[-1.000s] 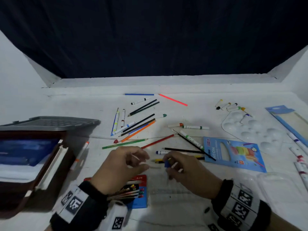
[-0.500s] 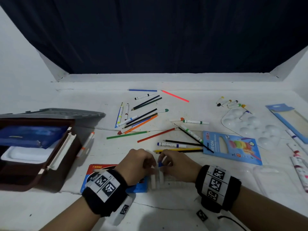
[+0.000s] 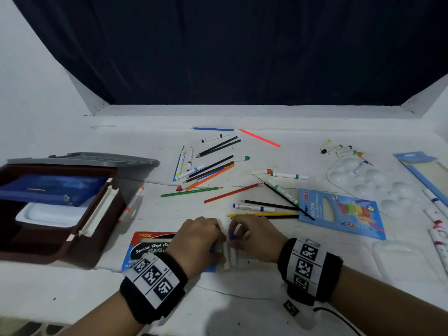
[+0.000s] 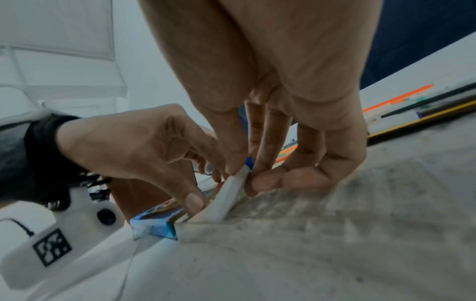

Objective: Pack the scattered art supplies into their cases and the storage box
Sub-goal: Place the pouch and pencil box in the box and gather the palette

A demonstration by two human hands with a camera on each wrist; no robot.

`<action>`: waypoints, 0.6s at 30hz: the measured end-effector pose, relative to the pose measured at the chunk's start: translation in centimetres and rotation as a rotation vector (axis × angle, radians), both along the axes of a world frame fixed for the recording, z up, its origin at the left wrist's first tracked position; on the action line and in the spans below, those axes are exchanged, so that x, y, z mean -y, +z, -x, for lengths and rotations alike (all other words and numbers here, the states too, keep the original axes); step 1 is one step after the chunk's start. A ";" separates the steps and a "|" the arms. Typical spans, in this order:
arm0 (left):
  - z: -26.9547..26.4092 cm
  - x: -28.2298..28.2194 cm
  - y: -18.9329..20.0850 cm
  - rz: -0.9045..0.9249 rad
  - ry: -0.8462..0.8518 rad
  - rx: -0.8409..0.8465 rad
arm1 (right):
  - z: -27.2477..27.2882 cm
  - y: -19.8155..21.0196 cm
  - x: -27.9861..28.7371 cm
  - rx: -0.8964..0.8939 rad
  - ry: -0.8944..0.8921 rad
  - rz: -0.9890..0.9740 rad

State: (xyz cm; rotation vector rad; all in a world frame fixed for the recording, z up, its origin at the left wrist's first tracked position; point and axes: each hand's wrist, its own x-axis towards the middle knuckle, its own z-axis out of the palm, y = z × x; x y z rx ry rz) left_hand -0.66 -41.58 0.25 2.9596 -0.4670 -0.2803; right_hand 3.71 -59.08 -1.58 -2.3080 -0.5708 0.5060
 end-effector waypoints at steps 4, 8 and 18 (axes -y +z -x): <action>0.0 0.3 0.0 0.038 0.005 0.000 | 0.7 0.0 -0.4 0.134 0.048 0.092; 0.2 0.5 -0.4 0.062 0.010 0.017 | 1.4 0.0 -0.5 0.232 0.044 0.176; 0.7 -3.1 -0.5 0.253 0.073 0.046 | 1.7 1.5 0.9 0.302 0.228 0.329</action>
